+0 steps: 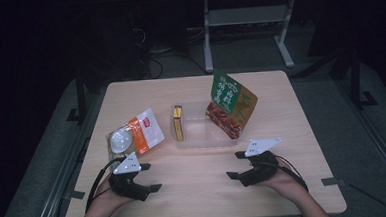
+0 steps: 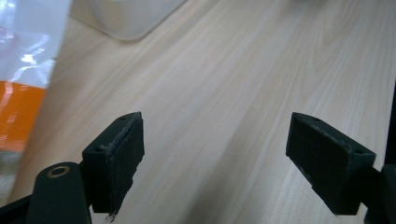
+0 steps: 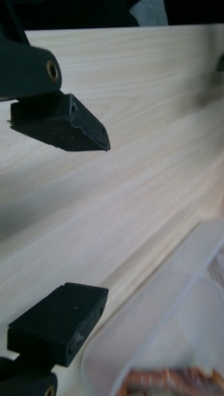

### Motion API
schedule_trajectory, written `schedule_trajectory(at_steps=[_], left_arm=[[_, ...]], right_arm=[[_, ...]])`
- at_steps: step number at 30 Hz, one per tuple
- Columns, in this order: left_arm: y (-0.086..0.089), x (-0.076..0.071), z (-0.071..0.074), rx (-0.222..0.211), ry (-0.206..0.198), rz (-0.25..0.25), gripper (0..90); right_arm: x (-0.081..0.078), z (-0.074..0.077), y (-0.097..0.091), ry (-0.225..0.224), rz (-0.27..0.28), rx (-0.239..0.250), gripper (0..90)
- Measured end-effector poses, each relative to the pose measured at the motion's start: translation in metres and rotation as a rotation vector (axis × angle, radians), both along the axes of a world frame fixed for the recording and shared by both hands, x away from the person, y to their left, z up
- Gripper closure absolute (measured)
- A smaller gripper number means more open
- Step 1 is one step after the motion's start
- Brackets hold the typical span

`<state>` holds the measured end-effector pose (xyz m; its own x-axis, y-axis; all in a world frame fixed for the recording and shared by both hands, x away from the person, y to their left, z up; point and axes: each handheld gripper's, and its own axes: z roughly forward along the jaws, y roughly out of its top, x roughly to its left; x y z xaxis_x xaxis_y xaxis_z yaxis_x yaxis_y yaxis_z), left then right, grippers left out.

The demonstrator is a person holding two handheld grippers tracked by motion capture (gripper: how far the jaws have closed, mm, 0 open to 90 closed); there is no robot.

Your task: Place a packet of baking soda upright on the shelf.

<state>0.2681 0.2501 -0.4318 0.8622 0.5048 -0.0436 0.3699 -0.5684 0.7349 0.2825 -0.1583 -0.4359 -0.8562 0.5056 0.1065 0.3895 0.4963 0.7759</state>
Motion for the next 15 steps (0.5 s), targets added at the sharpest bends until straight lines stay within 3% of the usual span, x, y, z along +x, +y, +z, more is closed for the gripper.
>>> schedule_trajectory(at_steps=[7, 15], left_arm=[[0.013, 0.005, 0.008, 0.005, -0.019, 0.038, 20.0], [0.035, 0.022, 0.023, -0.023, -0.038, 0.098, 22.1]], right_arm=[[0.001, -0.005, 0.006, 0.001, 0.032, 0.003, 23.4], [0.002, -0.008, 0.006, 0.009, 0.03, 0.005, 23.4]])
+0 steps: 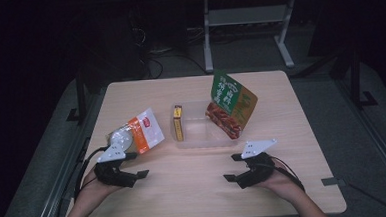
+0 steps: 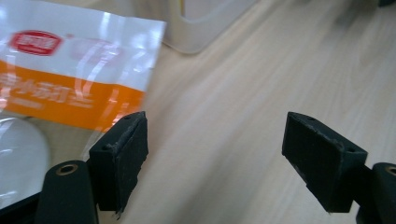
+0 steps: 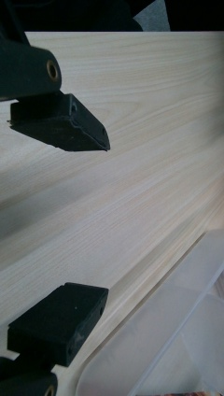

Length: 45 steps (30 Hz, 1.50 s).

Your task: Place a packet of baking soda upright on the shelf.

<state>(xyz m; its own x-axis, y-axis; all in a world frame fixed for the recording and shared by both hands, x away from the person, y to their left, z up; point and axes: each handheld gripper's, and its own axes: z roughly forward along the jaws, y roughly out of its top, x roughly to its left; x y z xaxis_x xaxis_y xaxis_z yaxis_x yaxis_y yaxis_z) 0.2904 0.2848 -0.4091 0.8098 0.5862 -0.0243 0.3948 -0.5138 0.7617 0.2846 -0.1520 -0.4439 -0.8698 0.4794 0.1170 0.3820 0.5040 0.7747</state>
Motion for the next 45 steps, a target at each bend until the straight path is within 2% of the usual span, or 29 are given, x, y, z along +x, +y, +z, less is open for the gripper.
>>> schedule_trajectory(at_steps=[6, 8, 11, 13, 18, 20, 21, 22, 23, 25, 27, 28, 29, 32, 33, 35, 36, 39, 41, 43, 45], left_arm=[[0.017, 0.02, 0.007, -0.001, -0.005, 0.053, 23.4], [0.022, 0.026, 0.009, -0.003, -0.004, 0.069, 29.6], [0.033, 0.041, 0.011, 0.013, -0.018, 0.108, 30.2], [0.04, 0.052, 0.012, 0.039, -0.029, 0.127, 30.9], [0.055, 0.078, 0.007, 0.044, -0.021, 0.18, 35.8], [0.06, 0.086, 0.004, 0.037, -0.024, 0.204, 42.2], [0.064, 0.091, 0.003, 0.039, -0.031, 0.222, 53.2], [0.068, 0.097, 0.001, 0.036, -0.035, 0.24, 58.7], [0.072, 0.102, -0.001, 0.023, -0.029, 0.253, 58.7], [0.08, 0.115, -0.006, 0.047, -0.016, 0.292, 71.5], [0.087, 0.125, -0.009, 0.049, -0.016, 0.326, 84.5], [0.091, 0.129, -0.012, 0.029, -0.022, 0.351, 84.5], [0.094, 0.134, -0.014, 0.022, -0.012, 0.372, 87.9], [0.101, 0.147, -0.022, 0.03, 0.014, 0.406, 89.6], [0.101, 0.154, -0.028, 0.055, 0.03, 0.414, 89.6], [0.101, 0.156, -0.03, 0.041, 0.04, 0.412, 89.6], [0.101, 0.157, -0.034, 0.033, 0.064, 0.408, 89.6], [0.098, 0.158, -0.041, 0.049, 0.107, 0.384, 89.7], [0.098, 0.156, -0.041, 0.078, 0.131, 0.374, 89.7], [0.098, 0.153, -0.039, 0.099, 0.15, 0.382, 89.8], [0.097, 0.147, -0.038, 0.107, 0.149, 0.373, 89.8]], right_arm=[[0.001, -0.001, 0.003, 0.005, 0.005, -0.003, 23.4], [0.001, -0.002, 0.003, 0.01, 0.001, -0.003, 23.4], [0.001, -0.001, 0.003, 0.009, 0.002, -0.003, 23.4], [0.001, -0.001, 0.002, 0.01, 0.002, -0.001, 23.4], [0.002, -0.001, 0.001, 0.008, -0.005, -0.001, 23.7], [0.002, -0.001, 0.001, 0.008, -0.005, -0.002, 23.7], [0.002, -0.002, 0.001, 0.007, -0.003, -0.003, 23.9], [0.002, -0.002, 0.001, 0.008, -0.003, -0.004, 23.9], [0.002, -0.002, 0.001, 0.008, -0.003, -0.004, 23.9], [0.002, -0.002, 0.001, 0.013, -0.004, -0.009, 23.9], [0.002, -0.003, 0.0, 0.014, -0.004, -0.013, 24.0], [0.002, -0.003, 0.0, 0.014, -0.004, -0.013, 24.0], [0.002, -0.003, 0.0, 0.013, -0.002, -0.014, 24.0], [0.003, -0.004, 0.0, 0.018, -0.003, -0.017, 24.0], [0.003, -0.004, -0.001, 0.017, -0.003, -0.019, 24.1], [0.003, -0.005, -0.001, 0.021, -0.001, -0.021, 24.1], [0.002, -0.005, -0.001, 0.021, 0.0, -0.023, 24.1], [0.002, -0.005, -0.001, 0.02, 0.002, -0.024, 24.1], [0.003, -0.005, -0.001, 0.021, 0.001, -0.023, 24.1], [0.003, -0.006, -0.001, 0.018, 0.005, -0.026, 24.1], [0.002, -0.005, -0.001, 0.017, 0.005, -0.03, 24.2]])
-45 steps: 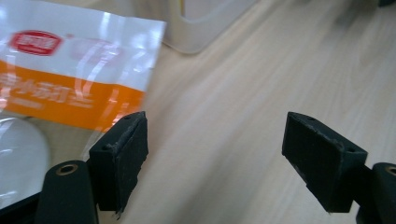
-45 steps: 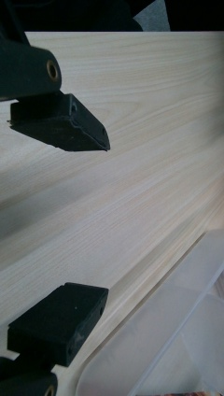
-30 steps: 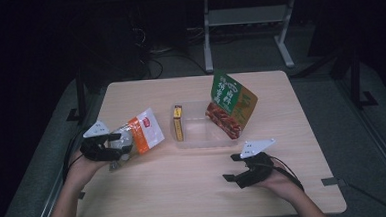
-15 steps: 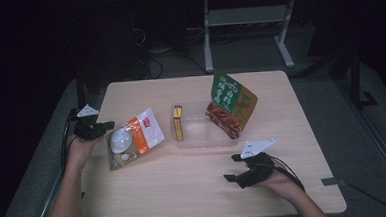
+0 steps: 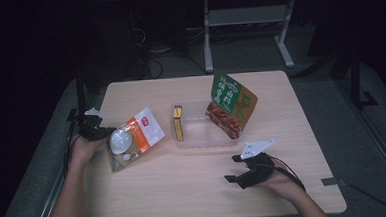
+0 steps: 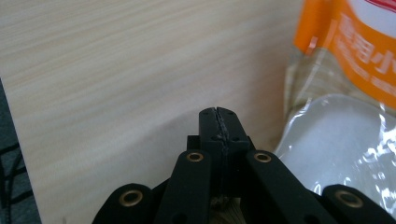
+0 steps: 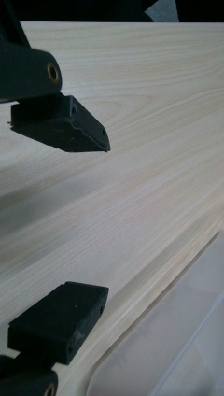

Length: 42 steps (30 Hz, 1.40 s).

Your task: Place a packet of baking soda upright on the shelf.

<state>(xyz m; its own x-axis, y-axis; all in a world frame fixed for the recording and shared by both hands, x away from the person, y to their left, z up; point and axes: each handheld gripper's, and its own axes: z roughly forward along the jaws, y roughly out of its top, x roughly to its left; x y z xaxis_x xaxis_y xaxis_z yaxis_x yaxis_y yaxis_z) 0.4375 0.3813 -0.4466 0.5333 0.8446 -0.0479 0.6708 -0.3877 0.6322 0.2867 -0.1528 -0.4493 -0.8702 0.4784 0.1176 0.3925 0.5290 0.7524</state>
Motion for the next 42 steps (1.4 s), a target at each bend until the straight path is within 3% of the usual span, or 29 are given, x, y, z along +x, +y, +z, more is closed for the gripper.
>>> schedule_trajectory(at_steps=[5, 8, 11, 15, 16, 20, 24, 27, 36, 42], left_arm=[[0.0, -0.025, 0.001, 0.003, 0.037, -0.028, 89.8], [0.0, -0.041, 0.004, -0.009, 0.037, -0.035, 89.8], [0.006, -0.055, 0.008, -0.02, -0.001, -0.004, 89.6], [0.022, -0.071, 0.021, -0.097, -0.077, 0.097, 81.1], [0.023, -0.075, 0.024, -0.122, -0.088, 0.105, 78.5], [0.01, -0.09, 0.025, -0.121, -0.085, 0.085, 62.5], [-0.003, -0.089, 0.02, -0.116, -0.076, 0.074, 50.5], [-0.009, -0.082, 0.013, -0.098, -0.066, 0.065, 49.1], [-0.016, -0.073, 0.001, -0.152, -0.035, 0.034, 53.0], [-0.017, -0.073, -0.001, -0.141, -0.027, 0.025, 61.6]], right_arm=[[-0.001, 0.001, 0.0, -0.007, 0.004, -0.008, 24.2], [-0.002, 0.001, 0.0, -0.017, 0.005, -0.012, 24.2], [-0.004, 0.003, 0.001, -0.022, 0.009, -0.022, 24.2], [-0.004, 0.003, -0.002, -0.035, 0.012, -0.027, 24.2], [-0.005, 0.004, -0.003, -0.032, 0.006, -0.028, 24.2], [-0.003, 0.003, -0.005, -0.031, 0.008, -0.028, 24.2], [-0.004, 0.002, -0.003, -0.031, 0.019, -0.04, 24.2], [-0.005, 0.001, -0.002, -0.029, 0.028, -0.049, 24.2], [-0.003, 0.0, -0.001, 0.003, 0.059, -0.027, 25.8], [-0.002, 0.001, -0.001, -0.007, 0.057, -0.019, 24.0]])
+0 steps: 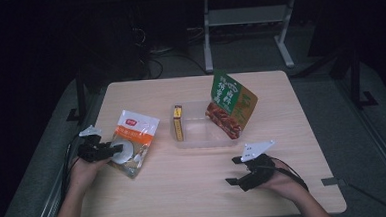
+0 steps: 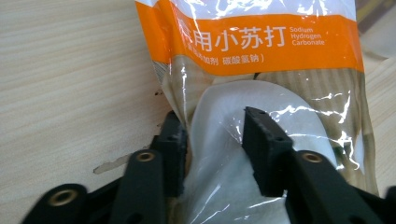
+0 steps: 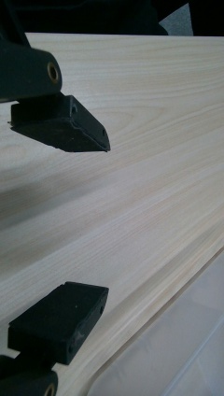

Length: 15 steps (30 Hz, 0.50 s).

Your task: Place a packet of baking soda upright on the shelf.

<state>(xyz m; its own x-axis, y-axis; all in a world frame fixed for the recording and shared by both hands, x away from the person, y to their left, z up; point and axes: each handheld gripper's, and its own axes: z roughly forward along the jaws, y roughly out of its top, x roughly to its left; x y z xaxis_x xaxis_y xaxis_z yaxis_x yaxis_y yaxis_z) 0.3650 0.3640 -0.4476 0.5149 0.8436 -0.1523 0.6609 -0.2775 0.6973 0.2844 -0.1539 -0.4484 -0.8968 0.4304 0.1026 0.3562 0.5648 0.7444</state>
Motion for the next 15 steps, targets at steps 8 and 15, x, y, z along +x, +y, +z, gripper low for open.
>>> schedule_trajectory(at_steps=[8, 15], left_arm=[[0.0, 0.0, -0.001, 0.001, 0.01, -0.053, 88.3], [0.011, -0.007, 0.007, -0.112, -0.021, -0.052, 89.8]], right_arm=[[0.002, -0.001, -0.002, -0.03, -0.01, 0.003, 22.7], [0.003, -0.001, -0.003, -0.063, -0.068, -0.045, 20.4]])
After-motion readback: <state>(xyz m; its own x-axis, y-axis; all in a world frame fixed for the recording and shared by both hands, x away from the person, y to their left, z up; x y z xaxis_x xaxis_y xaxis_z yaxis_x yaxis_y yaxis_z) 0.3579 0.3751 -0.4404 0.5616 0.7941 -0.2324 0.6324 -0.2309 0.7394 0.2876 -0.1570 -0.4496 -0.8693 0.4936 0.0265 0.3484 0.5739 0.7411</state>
